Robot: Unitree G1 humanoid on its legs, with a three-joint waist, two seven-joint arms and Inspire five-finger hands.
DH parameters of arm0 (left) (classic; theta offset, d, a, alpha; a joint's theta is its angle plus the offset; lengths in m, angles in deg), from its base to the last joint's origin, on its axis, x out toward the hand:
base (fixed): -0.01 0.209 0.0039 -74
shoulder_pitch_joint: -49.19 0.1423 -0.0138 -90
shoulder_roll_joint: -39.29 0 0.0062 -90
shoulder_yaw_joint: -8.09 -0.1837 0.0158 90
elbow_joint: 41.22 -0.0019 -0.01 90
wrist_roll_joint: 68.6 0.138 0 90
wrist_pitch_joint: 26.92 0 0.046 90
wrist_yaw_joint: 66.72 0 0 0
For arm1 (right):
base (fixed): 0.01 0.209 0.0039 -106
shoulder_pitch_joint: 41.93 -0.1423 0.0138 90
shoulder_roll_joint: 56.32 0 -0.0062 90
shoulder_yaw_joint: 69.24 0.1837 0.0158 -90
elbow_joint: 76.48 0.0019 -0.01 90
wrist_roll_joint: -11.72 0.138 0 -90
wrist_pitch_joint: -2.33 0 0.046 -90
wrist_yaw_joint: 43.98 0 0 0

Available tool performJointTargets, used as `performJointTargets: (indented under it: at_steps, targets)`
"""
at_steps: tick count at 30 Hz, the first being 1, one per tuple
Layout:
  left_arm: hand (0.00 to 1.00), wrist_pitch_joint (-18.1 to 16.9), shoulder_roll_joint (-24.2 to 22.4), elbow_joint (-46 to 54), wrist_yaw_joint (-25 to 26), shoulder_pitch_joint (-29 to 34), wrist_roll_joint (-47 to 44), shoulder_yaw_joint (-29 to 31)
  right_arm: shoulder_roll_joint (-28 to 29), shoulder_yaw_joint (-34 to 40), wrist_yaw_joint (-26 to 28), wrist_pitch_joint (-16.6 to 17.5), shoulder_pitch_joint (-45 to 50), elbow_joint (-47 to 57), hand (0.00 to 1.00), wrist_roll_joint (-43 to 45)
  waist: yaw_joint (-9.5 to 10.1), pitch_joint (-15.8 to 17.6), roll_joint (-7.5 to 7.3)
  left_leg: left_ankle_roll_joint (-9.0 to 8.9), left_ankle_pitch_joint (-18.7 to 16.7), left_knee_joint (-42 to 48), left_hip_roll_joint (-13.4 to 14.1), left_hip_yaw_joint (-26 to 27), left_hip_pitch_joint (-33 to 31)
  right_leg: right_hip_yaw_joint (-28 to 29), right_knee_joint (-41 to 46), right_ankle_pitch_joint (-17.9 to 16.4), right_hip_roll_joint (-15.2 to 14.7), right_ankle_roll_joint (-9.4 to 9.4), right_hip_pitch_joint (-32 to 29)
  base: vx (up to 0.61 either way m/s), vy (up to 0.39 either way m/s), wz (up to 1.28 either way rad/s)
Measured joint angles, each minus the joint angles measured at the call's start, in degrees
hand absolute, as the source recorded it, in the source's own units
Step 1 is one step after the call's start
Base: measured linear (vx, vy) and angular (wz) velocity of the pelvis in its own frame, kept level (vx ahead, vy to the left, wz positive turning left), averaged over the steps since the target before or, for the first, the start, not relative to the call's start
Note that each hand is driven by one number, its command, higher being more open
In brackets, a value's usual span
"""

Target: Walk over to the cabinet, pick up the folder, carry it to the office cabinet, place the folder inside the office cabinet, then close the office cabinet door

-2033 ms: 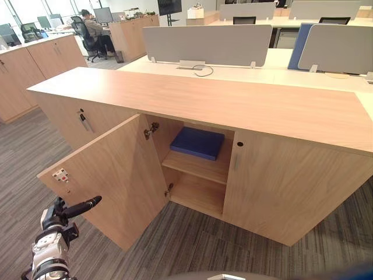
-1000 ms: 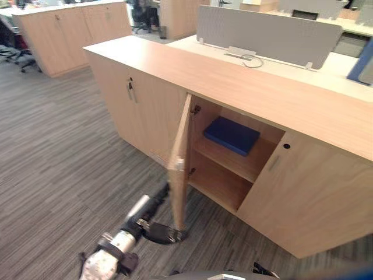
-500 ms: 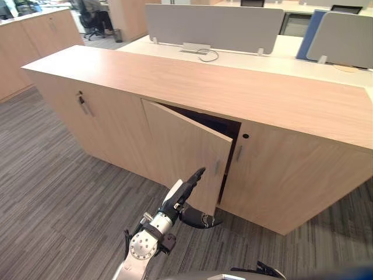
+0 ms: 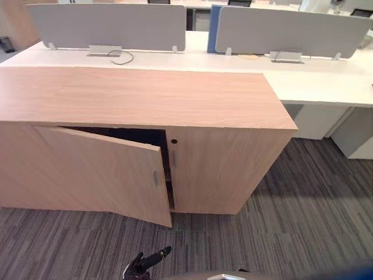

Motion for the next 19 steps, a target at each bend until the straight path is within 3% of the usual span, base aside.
performJointTargets:
  at_steps: [1, 2, 3, 4, 5, 6, 8, 9, 10, 11, 12, 14, 17, 19]
  targets:
    - [1.00, -0.2, -0.5, 0.6, 0.3, 0.0, 0.0, 0.4, -0.4, 0.9, -0.2, -0.3, -0.2, 0.0, 1.00, 0.1, 0.13, 0.1, 1.00, 1.50, -0.6, 6.9, 2.3, -1.2, -2.1, 1.2, 0.1, -0.4, 1.1, -0.60, 0.6, 0.11, -0.118, -0.52]
    - [1.00, -0.4, -1.3, 1.6, 0.9, 0.1, -0.5, 1.2, -0.6, 1.8, -0.6, -0.7, -0.7, -0.1, 1.00, 0.4, 0.16, 0.7, 1.85, 4.11, 0.1, 14.0, 3.7, -5.6, -5.1, 2.3, 0.2, -0.9, 1.9, -1.27, 1.4, 0.12, -0.135, -0.52]
    - [1.00, -0.6, -1.8, 2.2, 1.0, 0.2, -1.0, 1.7, -0.7, 2.5, -0.8, -0.7, -0.9, -0.1, 1.00, 0.6, 0.24, 0.8, 2.23, 5.62, 1.1, 17.4, 3.6, -9.0, -6.8, 3.0, 0.3, -1.1, 2.1, -1.39, 1.7, 0.08, -0.057, -0.56]
    - [1.00, -1.2, -2.5, 3.3, 1.8, 0.4, -3.6, 2.0, -1.0, 2.5, -1.6, -1.0, -1.4, -0.3, 1.00, 2.2, 0.90, 1.1, 2.69, 4.94, -0.5, 22.5, 1.6, -15.4, -9.7, 4.7, 0.6, -1.4, 1.9, -1.76, 1.9, 0.06, 0.001, -0.50]
    - [1.00, -1.6, -3.1, 4.0, 2.4, 0.4, -4.7, 2.0, -1.3, 2.5, -1.9, -1.0, -1.8, -1.1, 1.00, 2.1, 1.28, 1.3, 2.82, 4.01, -2.1, 23.8, -0.2, -17.9, -10.9, 5.5, 0.7, -1.4, 1.6, -1.80, 1.9, 0.07, 0.058, -0.65]
    - [1.00, -2.4, -4.2, 5.2, 3.6, 0.6, -5.1, 1.9, -1.6, 2.4, -2.3, -1.8, -2.5, -2.2, 1.00, 2.2, 1.95, 1.6, 2.43, 3.40, -4.5, 24.3, -3.8, -20.9, -12.5, 7.1, 0.9, -1.5, 0.8, -1.87, 2.0, 0.08, 0.120, -0.63]
    - [1.00, -3.0, -4.8, 8.4, 5.8, 1.4, -5.0, 1.9, -1.5, 0.7, -3.5, -2.2, -3.2, -1.8, 1.00, 2.2, 2.50, 2.8, 1.98, 3.45, -7.1, 23.6, -8.0, -23.0, -14.3, 9.1, 1.0, -1.7, 0.1, -1.91, 2.7, 0.06, 0.189, -0.63]
    - [1.00, -3.2, -4.7, 9.4, 6.7, 2.3, -5.1, 1.8, -1.6, 0.3, -4.1, -2.1, -3.6, -1.7, 1.00, 2.2, 2.56, 2.9, 2.00, 2.91, -6.8, 18.8, -11.1, -25.7, -14.6, 10.2, 1.3, -1.6, 0.1, -0.49, 2.8, 0.03, 0.211, -0.50]
    - [1.00, -3.3, -4.8, 9.4, 6.7, 2.8, -5.1, 1.8, -1.8, 0.4, -4.3, -2.0, -3.7, -1.6, 1.00, 2.2, 2.57, 2.8, 2.58, 3.19, -4.1, 15.0, -11.5, -26.4, -14.2, 10.8, 1.2, -1.8, 0.7, 0.03, 2.9, 0.04, 0.254, -0.48]
    - [1.00, -2.7, -4.6, 8.6, 6.0, 3.5, -5.3, 1.8, -1.4, 0.3, -4.7, -1.8, -3.7, -1.0, 1.00, 2.2, 2.35, 2.7, 2.96, 3.12, -6.6, 10.3, -11.8, -26.9, -11.9, 11.4, 0.6, -1.8, 1.0, 0.96, 3.2, 0.05, 0.157, -0.20]
    - [1.00, -2.6, -4.4, 8.7, 5.8, 3.5, -5.6, 1.9, -1.2, 0.1, -4.9, -1.8, -3.6, -0.7, 1.00, 2.2, 2.32, 2.7, 2.81, 3.48, -6.9, 9.2, -11.8, -26.7, -11.5, 11.4, 0.4, -1.7, 0.8, 1.16, 3.2, 0.04, 0.168, -0.11]
    - [1.00, -2.5, -2.6, 8.9, 3.7, 5.1, -8.2, 2.0, 0.8, -0.3, -5.4, -1.8, -3.3, 1.1, 1.00, 2.1, 2.84, 2.3, -0.17, 4.77, -5.6, 5.7, -14.0, -25.2, -11.1, 11.6, 0.7, -1.4, -1.7, 2.20, 1.8, 0.03, 0.144, -0.06]
    - [1.00, -2.2, -1.4, 8.5, 2.8, 6.9, -7.5, 1.4, 1.5, -3.0, -5.4, -1.7, -2.4, 3.2, 1.00, 2.2, 3.15, 1.2, -1.77, 5.79, -1.4, -3.0, -17.8, -23.5, -7.5, 11.3, 0.6, -1.3, -5.1, 3.26, 1.2, 0.09, 0.103, -0.04]
    - [1.00, -2.5, -0.9, 8.4, 2.6, 6.4, -2.4, -0.7, 1.7, -5.2, -5.4, -1.3, -2.8, 4.5, 1.00, 2.2, 3.10, 0.4, -2.01, 6.22, 2.2, -9.4, -19.7, -22.9, -5.3, 11.2, 0.2, -1.0, -6.7, 3.85, 0.5, 0.06, 0.031, -0.01]
